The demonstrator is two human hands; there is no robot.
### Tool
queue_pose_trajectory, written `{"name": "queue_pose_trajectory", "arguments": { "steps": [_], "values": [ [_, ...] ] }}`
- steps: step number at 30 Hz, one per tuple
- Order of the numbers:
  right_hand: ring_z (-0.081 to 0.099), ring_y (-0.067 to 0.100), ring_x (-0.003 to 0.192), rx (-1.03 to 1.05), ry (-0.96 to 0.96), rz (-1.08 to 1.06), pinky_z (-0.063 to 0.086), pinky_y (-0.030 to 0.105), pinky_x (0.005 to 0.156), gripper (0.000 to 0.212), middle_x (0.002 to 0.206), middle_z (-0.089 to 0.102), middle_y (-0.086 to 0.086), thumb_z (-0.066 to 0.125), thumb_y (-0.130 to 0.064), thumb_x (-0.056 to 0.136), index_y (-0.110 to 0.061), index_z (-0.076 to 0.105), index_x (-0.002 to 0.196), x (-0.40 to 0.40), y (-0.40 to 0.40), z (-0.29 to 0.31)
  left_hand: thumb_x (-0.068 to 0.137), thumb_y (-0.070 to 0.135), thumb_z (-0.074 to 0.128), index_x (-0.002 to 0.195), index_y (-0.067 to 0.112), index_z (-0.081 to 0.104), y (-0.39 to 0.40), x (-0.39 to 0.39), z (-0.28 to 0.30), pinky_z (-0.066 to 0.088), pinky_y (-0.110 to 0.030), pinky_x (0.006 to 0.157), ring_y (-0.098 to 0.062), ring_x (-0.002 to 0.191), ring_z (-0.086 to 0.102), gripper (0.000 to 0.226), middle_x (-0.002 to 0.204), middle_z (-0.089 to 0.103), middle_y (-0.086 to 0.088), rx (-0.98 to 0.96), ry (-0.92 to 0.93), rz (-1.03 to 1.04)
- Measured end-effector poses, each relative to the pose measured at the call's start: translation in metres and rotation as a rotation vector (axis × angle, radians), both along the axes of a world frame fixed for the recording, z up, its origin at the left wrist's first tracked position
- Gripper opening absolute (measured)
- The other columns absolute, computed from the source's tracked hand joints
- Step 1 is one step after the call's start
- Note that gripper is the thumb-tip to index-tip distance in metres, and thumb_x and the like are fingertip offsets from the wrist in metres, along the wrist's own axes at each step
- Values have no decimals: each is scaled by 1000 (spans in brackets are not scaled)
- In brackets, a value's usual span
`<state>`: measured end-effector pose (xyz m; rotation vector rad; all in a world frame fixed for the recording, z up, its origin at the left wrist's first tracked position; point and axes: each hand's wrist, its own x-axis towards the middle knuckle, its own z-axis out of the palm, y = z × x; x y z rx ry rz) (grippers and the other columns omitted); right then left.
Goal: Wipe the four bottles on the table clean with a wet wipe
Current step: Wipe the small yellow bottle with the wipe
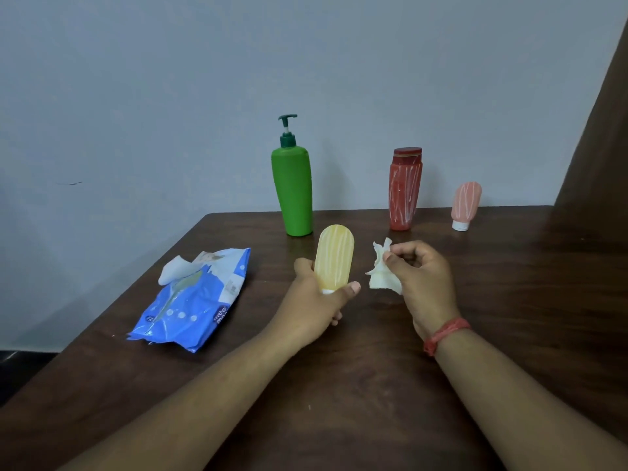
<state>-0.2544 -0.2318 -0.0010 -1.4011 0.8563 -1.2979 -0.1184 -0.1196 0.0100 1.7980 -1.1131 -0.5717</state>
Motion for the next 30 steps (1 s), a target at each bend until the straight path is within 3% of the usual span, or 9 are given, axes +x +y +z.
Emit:
{"name": "queue_pose_trajectory", "arguments": {
  "steps": [3, 5, 7, 9, 11, 15, 19, 24, 30],
  "values": [
    [68, 13, 86, -59, 69, 39, 54, 24, 74, 12, 90, 73, 2, 71, -8, 90, -20, 71, 85, 1, 9, 2, 91, 43, 69, 118, 19, 31, 12, 10, 0, 48, -19, 52, -5, 52, 58, 53, 85, 64, -5, -6, 37, 8],
    [68, 12, 88, -126, 140, 67, 54, 26, 77, 12, 92, 72, -1, 72, -10, 90, -21, 71, 87, 2, 15, 3, 88, 43, 69, 117, 23, 32, 12, 19, -1, 54, -30, 66, -9, 59, 60, 51, 84, 62, -4, 23, 104, -12],
    [67, 12, 90, -244, 210, 85, 53, 26, 79, 10, 94, 70, -1, 72, -10, 90, -20, 70, 87, 3, 20, 3, 80, 31, 68, 116, 22, 35, 9, 26, -1, 57, -43, 77, -14, 64, 58, 49, 90, 59, -8, -4, 303, -52],
    [64, 8, 89, -386, 295, 91, 50, 20, 77, 10, 93, 66, -6, 72, -9, 89, -19, 70, 87, 5, 24, 3, 85, 15, 64, 117, 15, 36, 6, 31, -1, 52, -36, 66, -15, 68, 52, 43, 101, 53, -14, -66, 505, -108],
    [62, 4, 89, -508, 360, 79, 47, 14, 75, 11, 91, 64, -10, 72, -6, 88, -18, 71, 86, 6, 28, 4, 98, 7, 58, 123, 8, 38, 7, 35, 0, 51, -31, 63, -15, 69, 52, 33, 102, 55, -16, -80, 574, -179],
    [60, 0, 90, -672, 406, -15, 41, 8, 76, 10, 93, 64, -7, 72, -3, 87, -13, 72, 86, 8, 27, 5, 101, 11, 57, 127, 4, 40, 8, 42, -6, 58, -34, 73, -15, 74, 58, 32, 99, 61, -15, -94, 565, -234],
    [55, -7, 99, -740, 435, -62, 38, 4, 84, 18, 106, 60, -4, 70, -1, 88, -11, 73, 103, 8, 28, 5, 99, 13, 60, 125, 7, 42, 4, 42, -11, 59, -39, 82, -15, 78, 60, 32, 103, 63, -15, -116, 561, -228],
    [51, 2, 107, -889, 504, -3, 35, 4, 95, 30, 114, 59, 4, 70, 3, 86, -7, 71, 115, 14, 35, 5, 102, 11, 55, 120, 5, 46, 3, 39, -13, 58, -42, 85, -17, 78, 60, 21, 94, 61, -11, -165, 622, -262],
    [53, 4, 98, -908, 641, -6, 34, 1, 83, 27, 108, 61, 0, 72, -4, 88, -12, 73, 114, 13, 30, 3, 103, 9, 50, 128, 0, 42, 6, 30, -13, 57, -39, 89, -19, 84, 62, 28, 96, 58, -17, -207, 603, -315]
  ]
}}
